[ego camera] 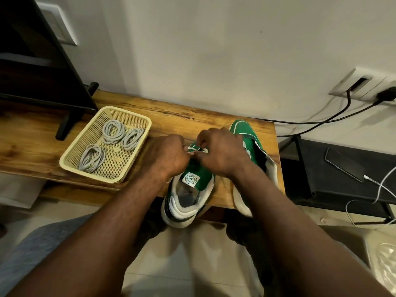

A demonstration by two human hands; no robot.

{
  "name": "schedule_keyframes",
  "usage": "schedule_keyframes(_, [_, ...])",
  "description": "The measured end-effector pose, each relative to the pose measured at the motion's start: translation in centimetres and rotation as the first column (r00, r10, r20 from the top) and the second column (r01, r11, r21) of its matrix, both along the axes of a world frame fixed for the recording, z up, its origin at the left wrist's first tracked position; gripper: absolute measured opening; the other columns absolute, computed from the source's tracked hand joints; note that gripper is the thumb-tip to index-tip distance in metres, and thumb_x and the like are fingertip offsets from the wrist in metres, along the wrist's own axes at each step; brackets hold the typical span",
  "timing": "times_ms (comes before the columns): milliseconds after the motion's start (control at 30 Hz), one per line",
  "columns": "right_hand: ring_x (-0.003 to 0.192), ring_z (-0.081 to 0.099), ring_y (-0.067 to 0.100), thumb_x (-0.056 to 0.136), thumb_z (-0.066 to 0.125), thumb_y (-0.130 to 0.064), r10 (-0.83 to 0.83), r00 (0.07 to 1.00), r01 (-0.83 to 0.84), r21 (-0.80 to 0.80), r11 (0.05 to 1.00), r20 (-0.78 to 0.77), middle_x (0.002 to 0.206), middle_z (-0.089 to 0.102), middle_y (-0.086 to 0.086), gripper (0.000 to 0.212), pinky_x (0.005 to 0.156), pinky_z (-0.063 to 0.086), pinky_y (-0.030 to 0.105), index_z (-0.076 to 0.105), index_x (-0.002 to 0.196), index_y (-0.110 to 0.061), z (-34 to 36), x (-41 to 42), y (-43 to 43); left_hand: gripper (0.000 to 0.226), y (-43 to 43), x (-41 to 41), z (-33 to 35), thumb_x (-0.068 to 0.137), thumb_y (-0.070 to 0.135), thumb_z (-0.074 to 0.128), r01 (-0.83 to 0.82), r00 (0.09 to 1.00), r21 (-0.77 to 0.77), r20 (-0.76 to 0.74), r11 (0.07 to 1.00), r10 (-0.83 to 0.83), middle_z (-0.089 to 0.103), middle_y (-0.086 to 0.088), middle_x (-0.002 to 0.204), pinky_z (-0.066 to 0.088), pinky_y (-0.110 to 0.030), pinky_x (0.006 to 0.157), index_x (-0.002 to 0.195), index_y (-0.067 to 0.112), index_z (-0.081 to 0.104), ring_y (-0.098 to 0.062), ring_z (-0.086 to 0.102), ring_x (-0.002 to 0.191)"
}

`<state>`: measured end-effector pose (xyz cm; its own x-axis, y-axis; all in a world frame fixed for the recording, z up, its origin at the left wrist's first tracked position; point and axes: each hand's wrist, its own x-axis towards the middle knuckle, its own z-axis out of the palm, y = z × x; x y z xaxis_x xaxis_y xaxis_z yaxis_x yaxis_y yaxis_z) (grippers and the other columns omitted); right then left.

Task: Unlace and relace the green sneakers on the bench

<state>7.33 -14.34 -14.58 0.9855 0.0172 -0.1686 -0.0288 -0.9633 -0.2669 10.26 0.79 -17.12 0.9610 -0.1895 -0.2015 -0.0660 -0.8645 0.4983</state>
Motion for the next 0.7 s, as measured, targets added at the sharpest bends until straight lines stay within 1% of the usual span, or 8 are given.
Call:
schedule_keyframes(133, [0.094, 0.063, 0.027, 0.093, 0.068, -0.037, -0.048, 0.999, 0.047, -0.107, 0.993, -0.002, 0.084, 0.064, -0.001, 0.012, 0.105, 0.04, 0.055, 0.068, 0.092, -0.025, -2.1, -0.5, 2.1, 0.011, 0.0, -0.1, 0.1, 0.092, 0.029, 0.069, -0.012, 1.0, 0.003, -0.006, 1.0, 0.012, 0.073, 0.0, 0.083, 0.062, -0.04, 0.073, 0.085, 0.022, 0.073, -0.02, 0.069, 0.074])
schedule_keyframes(200, [0.089, 0.061, 0.026, 0.092, 0.068, -0.033, -0.042, 0.999, 0.042, -0.118, 0.992, 0.002, 0.079, 0.061, -0.002, 0.011, 0.102, 0.041, 0.054, 0.064, 0.084, -0.027, -2.6, -0.3, 2.2, 0.009, -0.1, -0.2, 0.1, 0.089, 0.026, 0.069, -0.018, 1.0, 0.021, -0.001, 1.0, 0.018, 0.072, -0.001, 0.084, 0.06, -0.039, 0.074, 0.084, 0.021, 0.073, -0.021, 0.067, 0.077])
schedule_keyframes(267, [0.093, 0.063, 0.026, 0.092, 0.065, -0.029, 0.017, 0.999, -0.018, 0.0, 1.0, -0.048, 0.083, 0.063, -0.004, 0.018, 0.095, 0.045, 0.048, 0.057, 0.076, -0.028, -2.1, 0.0, 1.6, 0.008, 0.0, -0.3, 0.2, 0.088, 0.024, 0.071, -0.027, 1.0, 0.046, -0.008, 0.999, 0.027, 0.07, -0.004, 0.084, 0.055, -0.036, 0.067, 0.085, 0.017, 0.071, -0.022, 0.065, 0.076])
schedule_keyframes(333, [0.084, 0.063, 0.015, 0.094, 0.069, -0.024, 0.088, 0.992, -0.06, 0.263, 0.963, -0.095, 0.079, 0.066, -0.009, 0.024, 0.085, 0.053, 0.039, 0.06, 0.073, -0.028, -0.6, -0.1, 0.2, 0.012, 0.1, -0.3, 0.4, 0.088, 0.026, 0.073, -0.041, 0.999, 0.091, -0.007, 0.995, 0.042, 0.066, -0.006, 0.084, 0.048, -0.033, 0.064, 0.088, 0.014, 0.069, -0.024, 0.062, 0.076])
schedule_keyframes(433, [0.074, 0.063, 0.004, 0.097, 0.073, -0.018, 0.193, 0.974, -0.078, 0.624, 0.778, -0.119, 0.076, 0.069, -0.006, 0.015, 0.072, 0.051, 0.022, 0.071, 0.082, -0.02, 2.3, -0.7, -2.2, 0.011, 0.3, 0.1, 0.3, 0.089, 0.026, 0.072, -0.056, 0.998, 0.105, -0.007, 0.993, 0.057, 0.063, -0.005, 0.08, 0.045, -0.031, 0.062, 0.088, 0.015, 0.072, -0.025, 0.061, 0.073])
schedule_keyframes(533, [0.076, 0.065, 0.012, 0.094, 0.066, -0.012, 0.282, 0.957, -0.11, 0.826, 0.552, -0.061, 0.078, 0.071, -0.002, 0.01, 0.073, 0.051, 0.025, 0.072, 0.086, -0.014, 3.6, -1.3, -4.5, 0.01, 0.3, 0.1, 0.2, 0.089, 0.027, 0.071, -0.053, 0.998, 0.081, -0.021, 0.995, 0.055, 0.07, -0.005, 0.084, 0.054, -0.034, 0.067, 0.086, 0.017, 0.074, -0.025, 0.065, 0.075])
schedule_keyframes(600, [0.074, 0.061, 0.014, 0.093, 0.057, -0.003, 0.326, 0.945, -0.095, 0.932, 0.351, -0.026, 0.078, 0.069, -0.002, 0.021, 0.073, 0.048, 0.027, 0.072, 0.084, -0.015, 3.7, -1.6, -5.7, 0.011, 0.1, 0.0, 0.3, 0.09, 0.025, 0.069, -0.044, 0.999, 0.087, -0.016, 0.995, 0.046, 0.069, -0.006, 0.083, 0.055, -0.034, 0.068, 0.084, 0.016, 0.072, -0.026, 0.065, 0.076])
schedule_keyframes(700, [0.071, 0.043, 0.029, 0.093, 0.057, -0.005, 0.369, 0.929, -0.044, 0.997, 0.063, 0.018, 0.077, 0.063, 0.003, 0.018, 0.077, 0.042, 0.036, 0.069, 0.083, -0.013, 3.7, -1.7, -6.3, 0.011, 0.1, 0.1, 0.3, 0.092, 0.025, 0.068, -0.045, 0.999, 0.071, -0.012, 0.996, 0.046, 0.068, -0.005, 0.084, 0.055, -0.034, 0.07, 0.088, 0.015, 0.073, -0.026, 0.065, 0.078])
